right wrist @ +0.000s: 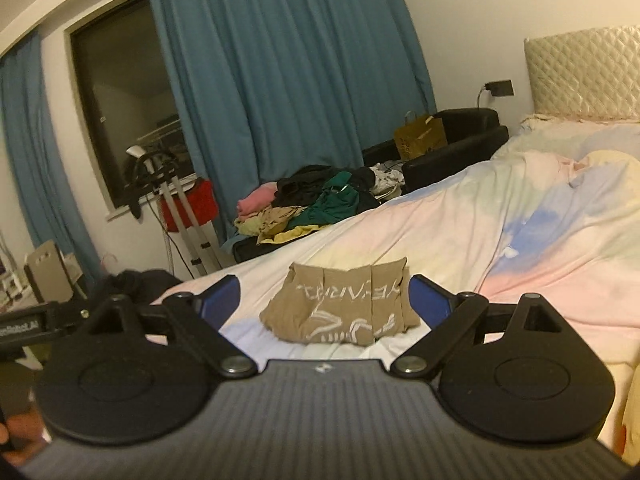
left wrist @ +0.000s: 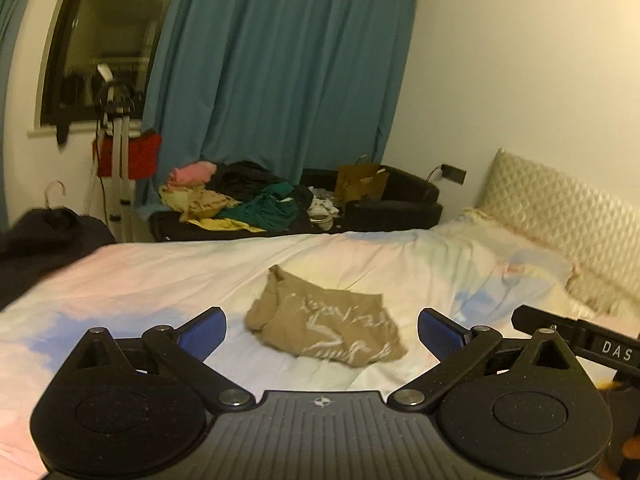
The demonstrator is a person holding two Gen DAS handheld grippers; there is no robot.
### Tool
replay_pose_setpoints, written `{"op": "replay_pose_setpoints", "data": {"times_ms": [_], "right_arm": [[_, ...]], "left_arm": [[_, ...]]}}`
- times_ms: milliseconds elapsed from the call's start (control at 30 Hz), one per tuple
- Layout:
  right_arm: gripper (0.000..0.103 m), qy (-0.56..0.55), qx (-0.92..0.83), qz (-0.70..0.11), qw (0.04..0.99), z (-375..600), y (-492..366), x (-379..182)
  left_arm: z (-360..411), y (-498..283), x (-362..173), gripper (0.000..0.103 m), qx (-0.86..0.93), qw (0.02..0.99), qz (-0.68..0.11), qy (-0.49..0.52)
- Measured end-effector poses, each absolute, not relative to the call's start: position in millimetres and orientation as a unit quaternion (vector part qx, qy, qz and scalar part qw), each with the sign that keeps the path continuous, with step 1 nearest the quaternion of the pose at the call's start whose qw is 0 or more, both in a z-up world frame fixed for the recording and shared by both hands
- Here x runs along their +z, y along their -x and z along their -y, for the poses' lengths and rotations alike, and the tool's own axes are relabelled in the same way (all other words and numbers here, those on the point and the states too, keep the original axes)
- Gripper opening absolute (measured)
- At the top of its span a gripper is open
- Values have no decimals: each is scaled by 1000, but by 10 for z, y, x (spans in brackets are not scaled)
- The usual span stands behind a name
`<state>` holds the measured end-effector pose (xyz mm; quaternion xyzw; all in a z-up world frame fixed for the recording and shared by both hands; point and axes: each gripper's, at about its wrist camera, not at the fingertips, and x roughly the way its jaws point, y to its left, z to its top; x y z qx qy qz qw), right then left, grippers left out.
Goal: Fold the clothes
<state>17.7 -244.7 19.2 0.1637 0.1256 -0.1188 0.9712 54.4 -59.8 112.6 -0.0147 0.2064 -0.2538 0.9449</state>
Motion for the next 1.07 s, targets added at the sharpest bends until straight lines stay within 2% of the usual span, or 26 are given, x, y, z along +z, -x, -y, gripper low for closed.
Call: {"op": "replay_pose_setpoints", "data": {"times_ms": [200, 333, 733, 1067], "right_arm": [[93, -127, -116, -106, 979, 2233, -45, -144], [92, -136, -118, -130, 975, 2257, -162, -412], [92, -99, -131, -125, 978, 2173, -269, -686], [92, -87, -138, -128, 978, 2152, -280, -758]], "left_arm": [[478, -239, 861, 103, -240, 956, -166, -8], [554, -200, 686, 103, -236, 959, -155, -35], [620, -340, 327, 103, -226, 957, -180, -34], [601, -378, 241, 103, -213, 957, -192, -38]]}}
